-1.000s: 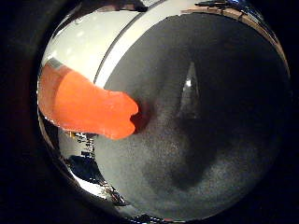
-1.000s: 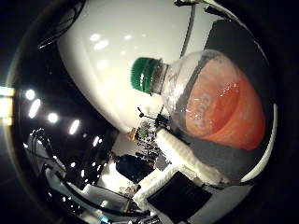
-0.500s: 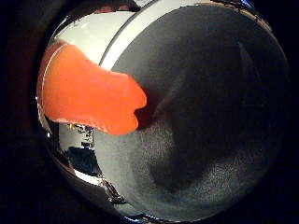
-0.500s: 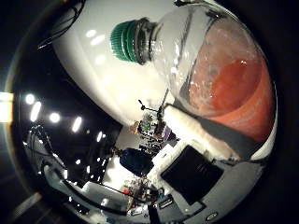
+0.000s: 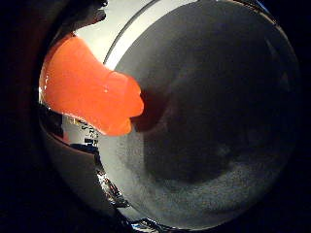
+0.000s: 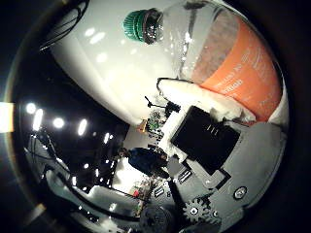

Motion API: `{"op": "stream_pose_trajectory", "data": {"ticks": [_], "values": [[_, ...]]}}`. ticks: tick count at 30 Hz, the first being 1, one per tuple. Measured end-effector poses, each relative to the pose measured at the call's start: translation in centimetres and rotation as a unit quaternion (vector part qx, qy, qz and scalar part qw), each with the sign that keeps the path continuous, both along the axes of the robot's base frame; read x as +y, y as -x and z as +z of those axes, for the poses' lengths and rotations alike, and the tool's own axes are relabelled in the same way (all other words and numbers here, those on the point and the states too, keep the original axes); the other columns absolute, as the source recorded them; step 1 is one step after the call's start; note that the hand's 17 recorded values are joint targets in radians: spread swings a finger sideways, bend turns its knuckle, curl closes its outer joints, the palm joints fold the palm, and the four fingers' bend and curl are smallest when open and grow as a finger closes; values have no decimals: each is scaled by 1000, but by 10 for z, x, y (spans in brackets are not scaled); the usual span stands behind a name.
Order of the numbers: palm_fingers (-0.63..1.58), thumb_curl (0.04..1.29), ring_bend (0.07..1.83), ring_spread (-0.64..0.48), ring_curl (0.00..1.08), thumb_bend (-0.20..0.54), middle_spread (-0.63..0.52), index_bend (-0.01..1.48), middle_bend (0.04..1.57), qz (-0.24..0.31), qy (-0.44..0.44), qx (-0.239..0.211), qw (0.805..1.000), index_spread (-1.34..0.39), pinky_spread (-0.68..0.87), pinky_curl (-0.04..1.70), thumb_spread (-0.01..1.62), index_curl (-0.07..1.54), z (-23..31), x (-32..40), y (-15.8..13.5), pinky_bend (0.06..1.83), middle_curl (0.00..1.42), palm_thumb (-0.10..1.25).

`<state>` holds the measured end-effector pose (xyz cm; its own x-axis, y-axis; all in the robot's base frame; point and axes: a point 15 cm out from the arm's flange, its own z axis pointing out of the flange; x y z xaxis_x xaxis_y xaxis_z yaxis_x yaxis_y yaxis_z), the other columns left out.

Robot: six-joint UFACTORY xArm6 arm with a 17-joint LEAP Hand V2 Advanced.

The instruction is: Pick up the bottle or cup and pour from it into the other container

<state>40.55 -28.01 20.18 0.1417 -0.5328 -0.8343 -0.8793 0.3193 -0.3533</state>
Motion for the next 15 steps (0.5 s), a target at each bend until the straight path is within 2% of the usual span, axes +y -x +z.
{"op": "stream_pose_trajectory", "data": {"ticks": [3, 9, 15], "values": [[1241, 497, 1140, -164, 434, -24, -128, 474, 940, 19, -8, 6, 1000, -324, -422, 142, 879, 603, 0, 10, 1, 1239, 625, 873], [1246, 531, 1243, -171, 499, -22, -110, 724, 1089, 34, -9, 6, 999, -286, -333, 268, 860, 743, 1, 20, -5, 1331, 666, 909], [1143, 565, 1352, -194, 583, -14, -125, 991, 1239, 44, -22, 2, 999, -255, -248, 399, 856, 845, 6, 28, -5, 1467, 730, 997]]}}
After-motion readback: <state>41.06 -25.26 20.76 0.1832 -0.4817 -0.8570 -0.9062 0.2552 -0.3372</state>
